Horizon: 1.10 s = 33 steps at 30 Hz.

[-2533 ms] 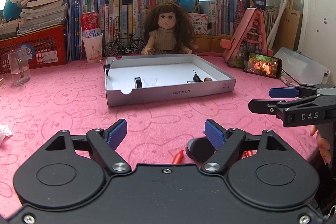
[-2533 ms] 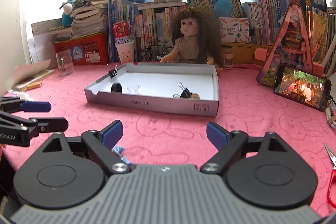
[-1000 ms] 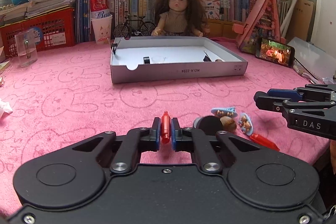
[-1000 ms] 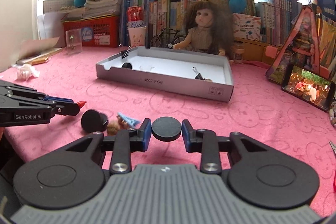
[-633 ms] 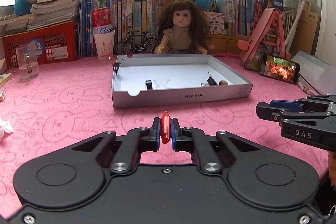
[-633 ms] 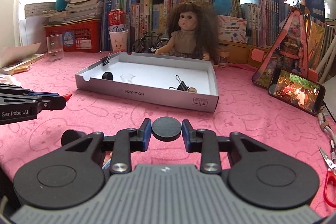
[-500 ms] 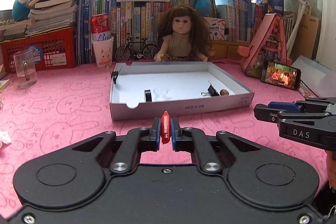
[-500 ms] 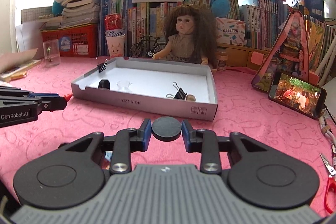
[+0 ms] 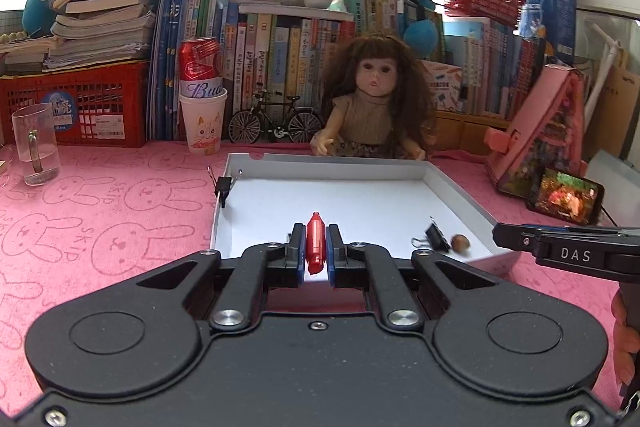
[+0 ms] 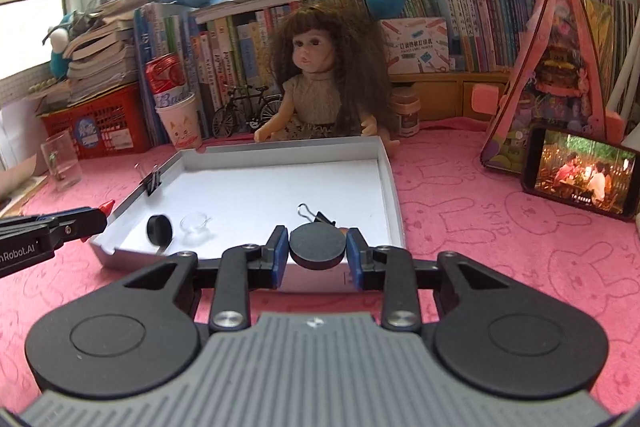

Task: Organize rigid objects
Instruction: 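Carry the red marker in left tool and black disc in right tool over the tray, then open right tool to drop the disc while left tool releases the marker in the tray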

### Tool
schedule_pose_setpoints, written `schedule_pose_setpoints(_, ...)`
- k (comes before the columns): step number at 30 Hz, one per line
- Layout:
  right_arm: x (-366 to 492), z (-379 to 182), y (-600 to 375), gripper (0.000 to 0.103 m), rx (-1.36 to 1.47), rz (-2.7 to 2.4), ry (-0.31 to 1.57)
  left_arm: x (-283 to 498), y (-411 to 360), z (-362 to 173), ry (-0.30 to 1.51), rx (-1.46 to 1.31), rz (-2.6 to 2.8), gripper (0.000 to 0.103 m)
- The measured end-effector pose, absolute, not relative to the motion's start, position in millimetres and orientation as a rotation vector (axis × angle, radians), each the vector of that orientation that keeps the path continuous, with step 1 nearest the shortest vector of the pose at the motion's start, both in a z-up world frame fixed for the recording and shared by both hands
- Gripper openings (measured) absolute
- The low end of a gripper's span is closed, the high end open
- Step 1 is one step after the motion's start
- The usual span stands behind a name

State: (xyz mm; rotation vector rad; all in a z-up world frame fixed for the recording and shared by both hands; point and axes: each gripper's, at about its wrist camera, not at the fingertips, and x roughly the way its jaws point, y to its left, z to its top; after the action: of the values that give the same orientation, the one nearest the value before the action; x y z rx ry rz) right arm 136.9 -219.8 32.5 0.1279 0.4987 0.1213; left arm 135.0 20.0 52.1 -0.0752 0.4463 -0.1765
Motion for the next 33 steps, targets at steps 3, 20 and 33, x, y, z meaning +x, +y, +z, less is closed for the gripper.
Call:
schedule_pose_setpoints(3,154,29,-224,0.036,0.156,0.120,0.519,156,24,51,0.458,-0.087,-0.157,0.009)
schedule_pose_setpoints(20,197,8,-224,0.036,0.203,0.090,0.625,222,30,25,0.571,-0.145,-0.147,0.009)
schedule_pose_setpoints(33,174,20,-234,0.062,0.235,0.131,0.570,191,21,40,0.503,-0.093,-0.211,0.054)
